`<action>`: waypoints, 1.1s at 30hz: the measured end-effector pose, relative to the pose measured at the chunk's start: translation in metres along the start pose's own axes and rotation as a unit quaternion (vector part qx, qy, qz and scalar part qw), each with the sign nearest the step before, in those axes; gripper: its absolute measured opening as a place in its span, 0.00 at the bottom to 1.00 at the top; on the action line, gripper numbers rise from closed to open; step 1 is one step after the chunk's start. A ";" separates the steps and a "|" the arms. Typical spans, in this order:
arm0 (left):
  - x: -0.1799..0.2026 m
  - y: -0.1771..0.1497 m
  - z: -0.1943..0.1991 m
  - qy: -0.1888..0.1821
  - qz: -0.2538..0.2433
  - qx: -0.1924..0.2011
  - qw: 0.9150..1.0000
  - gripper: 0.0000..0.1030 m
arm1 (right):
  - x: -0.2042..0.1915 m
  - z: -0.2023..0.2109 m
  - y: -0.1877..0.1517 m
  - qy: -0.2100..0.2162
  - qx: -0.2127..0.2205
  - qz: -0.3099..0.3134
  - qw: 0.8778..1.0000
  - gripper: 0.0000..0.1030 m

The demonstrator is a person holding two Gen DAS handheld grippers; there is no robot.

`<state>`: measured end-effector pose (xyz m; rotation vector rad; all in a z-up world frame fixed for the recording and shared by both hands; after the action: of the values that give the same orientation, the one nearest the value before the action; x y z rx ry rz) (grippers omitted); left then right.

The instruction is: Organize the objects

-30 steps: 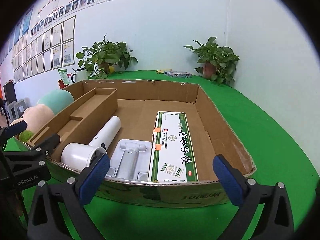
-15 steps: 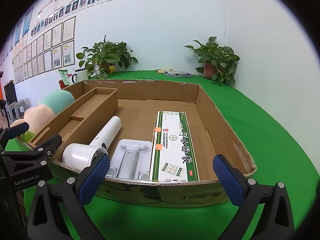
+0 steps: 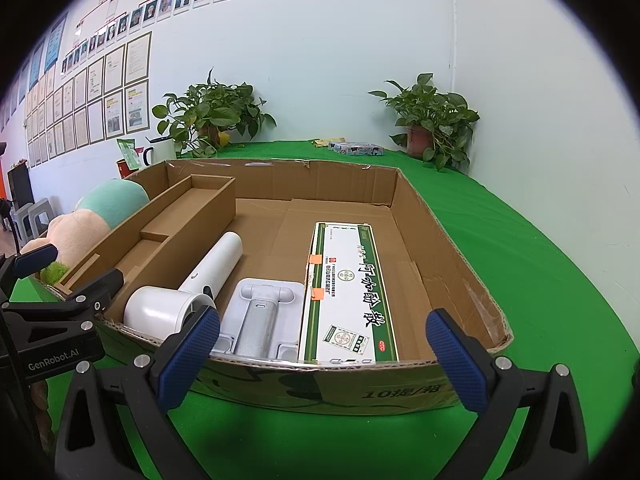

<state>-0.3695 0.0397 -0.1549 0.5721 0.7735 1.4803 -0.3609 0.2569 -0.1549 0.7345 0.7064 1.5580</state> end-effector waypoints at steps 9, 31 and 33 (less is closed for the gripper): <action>0.002 0.001 -0.001 0.005 -0.004 0.002 1.000 1.00 | 0.000 0.000 0.000 0.000 0.000 0.000 1.000 0.99; 0.002 0.000 -0.001 0.010 -0.008 0.004 1.000 1.00 | 0.000 0.000 0.000 0.000 0.000 0.000 1.000 0.99; 0.002 0.000 -0.002 0.010 -0.007 0.004 1.000 1.00 | 0.000 0.000 0.000 0.000 0.000 0.000 1.000 0.99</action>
<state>-0.3711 0.0416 -0.1558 0.5579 0.7978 1.4714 -0.3610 0.2569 -0.1549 0.7340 0.7061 1.5580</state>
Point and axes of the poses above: each gripper's, at about its wrist camera, not at the fingertips, and z roughly against the way its jaws point, x to its right, y to its top, the point moved 4 cm from there along -z, roughly the way its jaws point, and after that the axes turned 8 degrees about -x, right-handed, at the moved point
